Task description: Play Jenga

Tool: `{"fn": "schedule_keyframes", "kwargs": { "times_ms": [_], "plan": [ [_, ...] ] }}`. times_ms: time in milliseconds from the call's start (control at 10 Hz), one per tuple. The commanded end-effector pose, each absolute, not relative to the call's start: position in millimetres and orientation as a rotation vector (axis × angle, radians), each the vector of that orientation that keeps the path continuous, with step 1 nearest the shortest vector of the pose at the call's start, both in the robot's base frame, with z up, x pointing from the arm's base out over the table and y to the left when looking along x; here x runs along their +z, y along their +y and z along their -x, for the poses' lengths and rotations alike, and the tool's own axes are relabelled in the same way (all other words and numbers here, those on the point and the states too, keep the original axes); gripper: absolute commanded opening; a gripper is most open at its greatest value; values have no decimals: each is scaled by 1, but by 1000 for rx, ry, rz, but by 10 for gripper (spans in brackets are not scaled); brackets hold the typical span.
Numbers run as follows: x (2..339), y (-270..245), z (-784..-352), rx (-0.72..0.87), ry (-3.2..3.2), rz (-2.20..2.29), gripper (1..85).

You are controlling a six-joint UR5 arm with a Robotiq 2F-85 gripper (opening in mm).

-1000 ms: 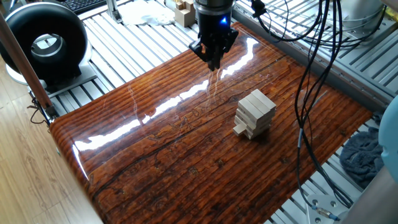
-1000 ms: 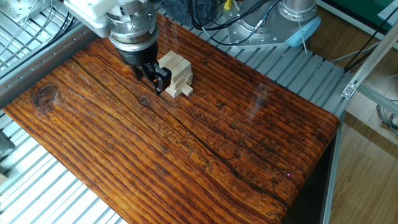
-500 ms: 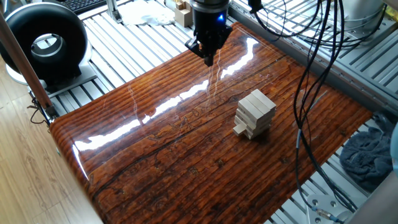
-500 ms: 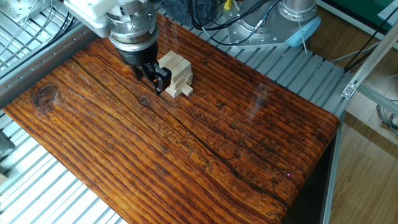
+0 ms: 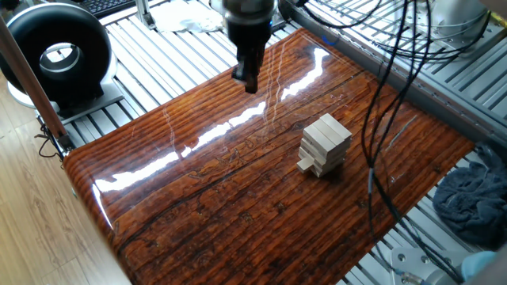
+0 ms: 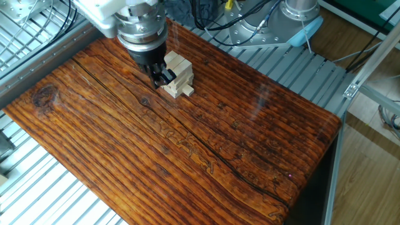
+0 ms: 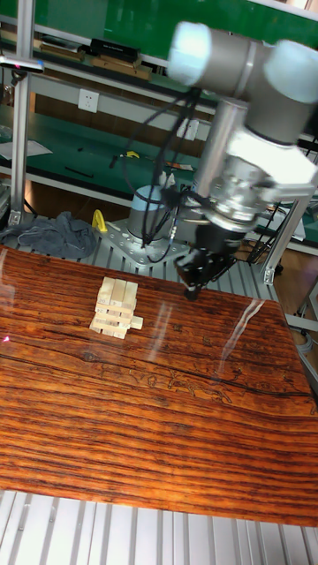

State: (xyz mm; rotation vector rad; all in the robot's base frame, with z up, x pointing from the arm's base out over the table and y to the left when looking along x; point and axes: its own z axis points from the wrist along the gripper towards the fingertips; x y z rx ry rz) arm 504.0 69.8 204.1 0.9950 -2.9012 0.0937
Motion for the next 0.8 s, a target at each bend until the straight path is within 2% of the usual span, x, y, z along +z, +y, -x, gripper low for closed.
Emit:
{"fn": "schedule_keyframes", "kwargs": {
  "times_ms": [0,200,300,500,700],
  "plan": [
    [197,84,-476,193,-2590,-1533,13],
    [190,91,-460,132,-2547,-1678,17],
    [190,85,-458,161,-2516,-1732,17],
    [181,87,-462,119,-2495,-1872,97],
    [166,93,-466,19,-2540,-1978,110]
  ]
}}
